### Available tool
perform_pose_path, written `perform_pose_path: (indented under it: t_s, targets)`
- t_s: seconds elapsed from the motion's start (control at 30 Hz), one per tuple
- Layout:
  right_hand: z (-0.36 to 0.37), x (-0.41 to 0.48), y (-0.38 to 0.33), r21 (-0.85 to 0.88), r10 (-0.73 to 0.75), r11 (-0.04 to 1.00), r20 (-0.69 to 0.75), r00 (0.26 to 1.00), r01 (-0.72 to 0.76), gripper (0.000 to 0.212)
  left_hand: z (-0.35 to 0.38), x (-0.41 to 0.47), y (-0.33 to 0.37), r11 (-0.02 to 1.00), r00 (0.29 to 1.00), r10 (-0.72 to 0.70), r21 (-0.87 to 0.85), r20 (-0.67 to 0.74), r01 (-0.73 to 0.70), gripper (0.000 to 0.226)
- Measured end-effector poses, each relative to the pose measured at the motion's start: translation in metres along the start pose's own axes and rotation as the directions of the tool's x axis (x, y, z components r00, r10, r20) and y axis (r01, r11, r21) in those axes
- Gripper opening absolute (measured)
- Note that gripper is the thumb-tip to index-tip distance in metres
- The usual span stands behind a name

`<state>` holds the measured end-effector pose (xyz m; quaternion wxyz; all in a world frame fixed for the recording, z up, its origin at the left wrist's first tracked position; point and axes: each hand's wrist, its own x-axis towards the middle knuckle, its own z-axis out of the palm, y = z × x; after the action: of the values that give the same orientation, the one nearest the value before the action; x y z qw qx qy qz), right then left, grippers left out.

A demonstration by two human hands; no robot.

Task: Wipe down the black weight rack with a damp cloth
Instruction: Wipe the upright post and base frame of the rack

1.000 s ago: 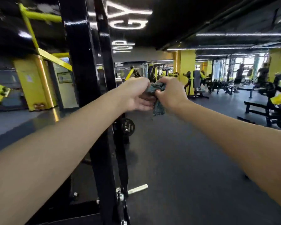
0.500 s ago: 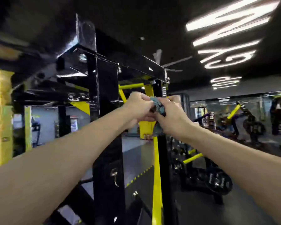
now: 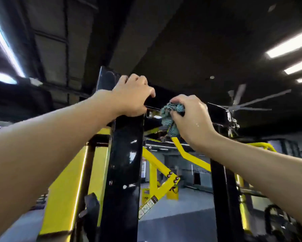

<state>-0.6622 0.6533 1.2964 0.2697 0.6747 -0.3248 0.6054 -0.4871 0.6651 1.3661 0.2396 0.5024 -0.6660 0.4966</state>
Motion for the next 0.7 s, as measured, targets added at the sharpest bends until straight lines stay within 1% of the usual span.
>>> perform_pose_path:
  t_s: [0.07, 0.13, 0.2, 0.3, 0.37, 0.4, 0.43, 0.47, 0.53, 0.57, 0.6, 0.63, 0.67, 0.7]
  targets:
    - [0.014, 0.025, -0.003, 0.065, -0.048, 0.997, -0.057, 0.997, 0.052, 0.029, -0.007, 0.009, -0.015, 0.986, 0.997, -0.06, 0.157, 0.054, 0.051, 0.074]
    - [0.028, 0.046, -0.014, 0.165, -0.078, 0.981, -0.133, 0.988, 0.1, 0.03, -0.015, 0.015, -0.031, 0.974, 0.981, -0.13, 0.203, 0.14, 0.1, 0.09]
    - [0.045, 0.067, -0.025, 0.239, -0.114, 0.959, -0.175, 0.978, 0.154, 0.032, -0.022, 0.014, -0.042, 0.979, 0.969, -0.147, 0.171, 0.197, 0.114, 0.096]
    - [0.071, 0.084, -0.036, 0.258, -0.186, 0.939, -0.17, 0.968, 0.226, 0.032, -0.026, 0.005, -0.049, 0.987, 0.971, -0.158, 0.032, 0.181, 0.155, 0.093]
    - [0.088, 0.082, -0.04, 0.152, -0.301, 0.933, -0.166, 0.939, 0.326, 0.026, -0.023, 0.004, -0.052, 0.99, 0.979, -0.143, 0.018, 0.146, 0.142, 0.08]
    - [0.096, 0.077, -0.04, 0.082, -0.372, 0.917, -0.169, 0.913, 0.389, 0.023, -0.021, 0.004, -0.053, 0.992, 0.984, -0.127, 0.019, 0.124, 0.125, 0.072]
    - [0.102, 0.071, -0.039, 0.037, -0.439, 0.892, -0.159, 0.884, 0.45, 0.025, -0.019, 0.004, -0.054, 0.993, 0.988, -0.111, 0.043, 0.111, 0.106, 0.067]
    - [0.105, 0.067, -0.035, -0.001, -0.501, 0.862, -0.15, 0.852, 0.507, 0.03, -0.017, 0.004, -0.055, 0.992, 0.989, -0.099, 0.084, 0.105, 0.091, 0.068]
    - [0.106, 0.071, -0.019, -0.176, -0.629, 0.776, -0.141, 0.765, 0.606, 0.042, -0.016, 0.002, -0.056, 0.973, 0.985, -0.138, 0.2, 0.103, 0.115, 0.083]
    - [0.102, 0.076, -0.011, -0.247, -0.631, 0.767, -0.128, 0.765, 0.591, 0.045, -0.016, 0.0, -0.055, 0.96, 0.978, -0.18, 0.236, 0.106, 0.152, 0.09]
    - [0.097, 0.081, -0.005, -0.266, -0.582, 0.8, -0.126, 0.803, 0.538, 0.046, -0.017, -0.002, -0.053, 0.954, 0.971, -0.211, 0.241, 0.115, 0.178, 0.095]
    - [0.093, 0.085, -0.004, -0.231, -0.492, 0.86, -0.139, 0.859, 0.455, 0.046, -0.016, -0.003, -0.051, 0.953, 0.963, -0.233, 0.226, 0.134, 0.199, 0.099]
    - [0.091, 0.084, -0.007, -0.171, -0.422, 0.902, -0.152, 0.894, 0.396, 0.044, -0.016, -0.002, -0.049, 0.956, 0.957, -0.25, 0.197, 0.151, 0.218, 0.103]
    - [0.09, 0.079, -0.012, -0.142, -0.434, 0.899, -0.158, 0.887, 0.414, 0.04, -0.015, -0.001, -0.045, 0.958, 0.95, -0.261, 0.17, 0.169, 0.233, 0.108]
